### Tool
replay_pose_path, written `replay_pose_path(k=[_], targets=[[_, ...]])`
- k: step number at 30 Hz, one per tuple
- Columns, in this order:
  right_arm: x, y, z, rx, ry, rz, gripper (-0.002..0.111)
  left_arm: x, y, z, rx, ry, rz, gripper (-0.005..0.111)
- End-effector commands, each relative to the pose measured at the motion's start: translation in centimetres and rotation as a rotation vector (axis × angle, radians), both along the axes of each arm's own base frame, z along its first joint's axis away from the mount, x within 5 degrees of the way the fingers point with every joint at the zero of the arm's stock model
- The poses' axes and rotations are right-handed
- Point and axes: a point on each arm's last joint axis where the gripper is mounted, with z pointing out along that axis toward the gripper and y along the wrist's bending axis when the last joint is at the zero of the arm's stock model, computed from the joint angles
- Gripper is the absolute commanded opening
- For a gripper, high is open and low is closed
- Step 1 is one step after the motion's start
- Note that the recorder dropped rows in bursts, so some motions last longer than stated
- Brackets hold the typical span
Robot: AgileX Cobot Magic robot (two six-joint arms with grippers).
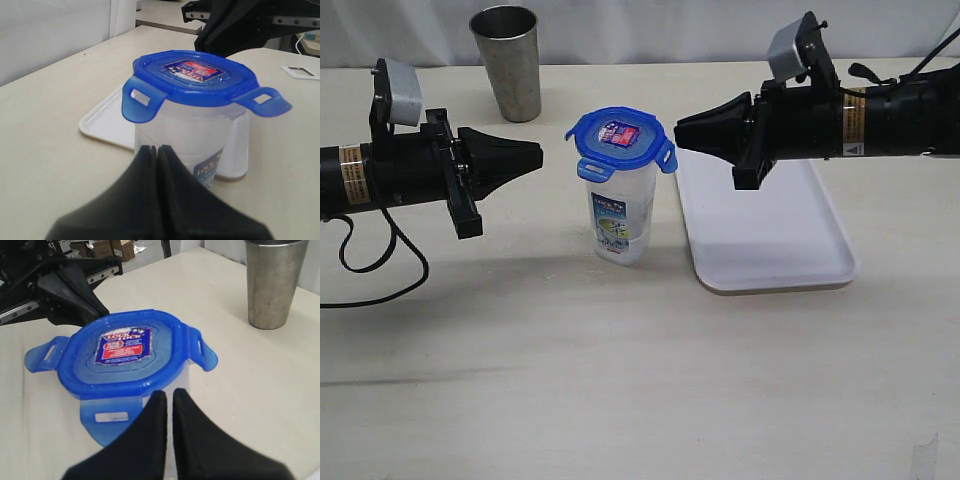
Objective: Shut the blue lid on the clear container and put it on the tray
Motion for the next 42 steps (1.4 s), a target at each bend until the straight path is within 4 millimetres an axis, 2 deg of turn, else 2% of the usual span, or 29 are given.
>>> replay_pose_path(k=[1, 15, 42], targets=[[0.0, 0.0, -0.1, 0.005, 0.001, -0.012, 0.005, 0.1, -0.1, 0.1, -0.011, 0.003, -0.001, 0.000], [0.0, 0.3, -1.4, 0.053, 0.048, 0.034, 0.005, 0.1, -0.1, 0.1, -0.013, 0.003, 0.003, 0.000], [-0.3, 0.3, -1.5, 0.050, 0.081, 0.053, 0.005, 0.1, -0.1, 0.1, -0.014, 0.003, 0.006, 0.000]])
